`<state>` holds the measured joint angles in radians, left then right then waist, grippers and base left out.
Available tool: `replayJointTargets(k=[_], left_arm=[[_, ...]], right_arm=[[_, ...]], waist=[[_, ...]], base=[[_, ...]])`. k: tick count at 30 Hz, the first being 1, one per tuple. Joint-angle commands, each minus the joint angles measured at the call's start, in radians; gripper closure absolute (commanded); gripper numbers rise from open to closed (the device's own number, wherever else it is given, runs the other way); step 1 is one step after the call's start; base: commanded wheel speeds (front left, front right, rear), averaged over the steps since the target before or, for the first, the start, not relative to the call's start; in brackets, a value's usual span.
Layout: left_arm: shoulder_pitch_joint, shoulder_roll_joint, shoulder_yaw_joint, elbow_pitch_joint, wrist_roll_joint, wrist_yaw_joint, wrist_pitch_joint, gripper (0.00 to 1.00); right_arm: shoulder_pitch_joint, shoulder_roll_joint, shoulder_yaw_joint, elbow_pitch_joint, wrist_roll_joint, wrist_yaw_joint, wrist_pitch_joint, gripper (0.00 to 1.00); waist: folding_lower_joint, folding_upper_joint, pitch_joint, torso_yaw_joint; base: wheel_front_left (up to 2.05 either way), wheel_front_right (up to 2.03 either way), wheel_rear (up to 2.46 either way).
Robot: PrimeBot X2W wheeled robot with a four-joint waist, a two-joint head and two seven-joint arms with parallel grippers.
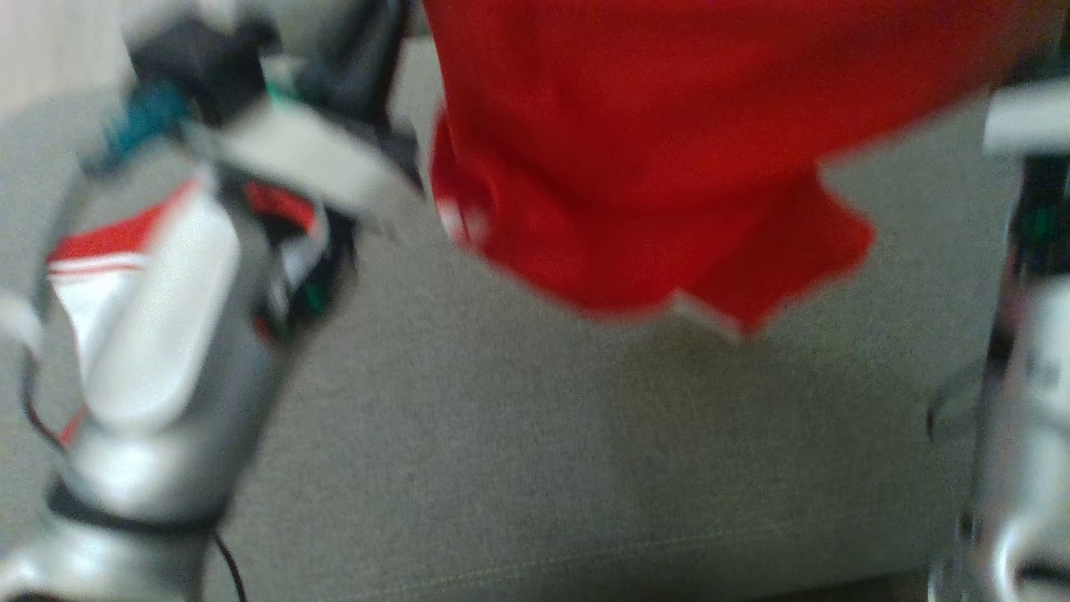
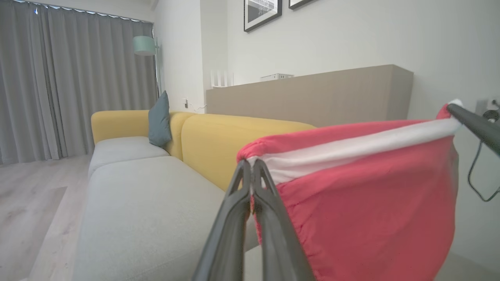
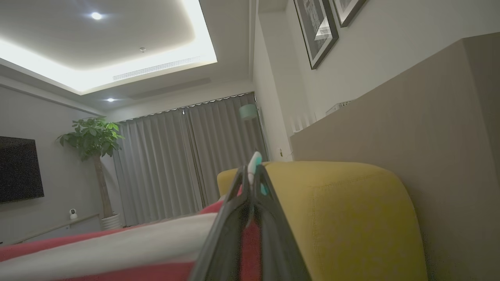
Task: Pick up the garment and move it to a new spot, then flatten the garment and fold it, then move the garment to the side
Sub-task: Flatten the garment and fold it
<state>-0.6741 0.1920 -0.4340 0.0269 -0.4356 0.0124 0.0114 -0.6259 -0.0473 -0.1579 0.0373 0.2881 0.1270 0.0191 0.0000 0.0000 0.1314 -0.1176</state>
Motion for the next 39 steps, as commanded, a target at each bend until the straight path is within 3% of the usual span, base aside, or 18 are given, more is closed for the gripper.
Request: replayJointTargets(k=[1, 4, 9, 15, 20, 25, 33, 39], left_arm=[[-0.113, 0.043, 0.055, 0.01, 0.004, -0.016, 0.004, 1.0], [-0.305, 0.059, 0.075, 0.179, 0.018, -0.056, -0.001, 1.0], [-0.625, 0.054, 0.11, 0.411, 0.058, -0.072, -0.101, 1.0], [-0.784, -0.008, 0.127, 0.649, 0.068, -0.08, -0.256, 1.0], [-0.738, -0.043, 0.107, 0.706, 0.077, -0.101, -0.271, 1.0], [-0.576, -0.056, 0.09, 0.661, 0.119, -0.122, -0.273, 1.0], [-0.249, -0.038, 0.044, 0.577, 0.171, -0.139, -0.273, 1.0], [-0.073, -0.022, -0.016, 0.532, 0.19, -0.142, -0.273, 1.0]], right_arm=[[-0.116, -0.003, 0.026, 0.01, -0.012, 0.004, -0.005, 1.0], [-0.349, -0.003, 0.039, 0.197, -0.039, 0.004, -0.051, 1.0], [-0.697, -0.003, 0.029, 0.461, -0.086, 0.004, -0.198, 1.0], [-0.858, -0.003, -0.034, 0.762, -0.053, 0.004, -0.277, 1.0], [-0.812, -0.003, -0.028, 0.848, -0.008, 0.004, -0.28, 1.0], [-0.705, -0.003, 0.001, 0.955, 0.0, 0.004, -0.281, 1.0], [-0.529, -0.023, 0.052, 1.097, -0.016, 0.004, -0.236, 1.0], [-0.391, -0.063, 0.117, 1.102, 0.027, 0.004, -0.175, 1.0]], waist=[[0.0, 0.0, 0.125, -0.019], [0.0, 0.0, 0.215, -0.033], [0.0, 0.0, 0.325, -0.047], [0.0, 0.0, 0.396, -0.04], [0.0, 0.0, 0.431, -0.024], [0.0, 0.0, 0.423, -0.005], [0.0, 0.0, 0.321, 0.015], [0.0, 0.0, 0.24, 0.024]], base=[[0.0, 0.0, 0.0], [0.0, 0.0, 0.0], [0.0, 0.0, 0.0], [0.0, 0.0, 0.0], [0.0, 0.0, 0.0], [0.0, 0.0, 0.0], [0.0, 0.0, 0.0], [0.0, 0.0, 0.0]])
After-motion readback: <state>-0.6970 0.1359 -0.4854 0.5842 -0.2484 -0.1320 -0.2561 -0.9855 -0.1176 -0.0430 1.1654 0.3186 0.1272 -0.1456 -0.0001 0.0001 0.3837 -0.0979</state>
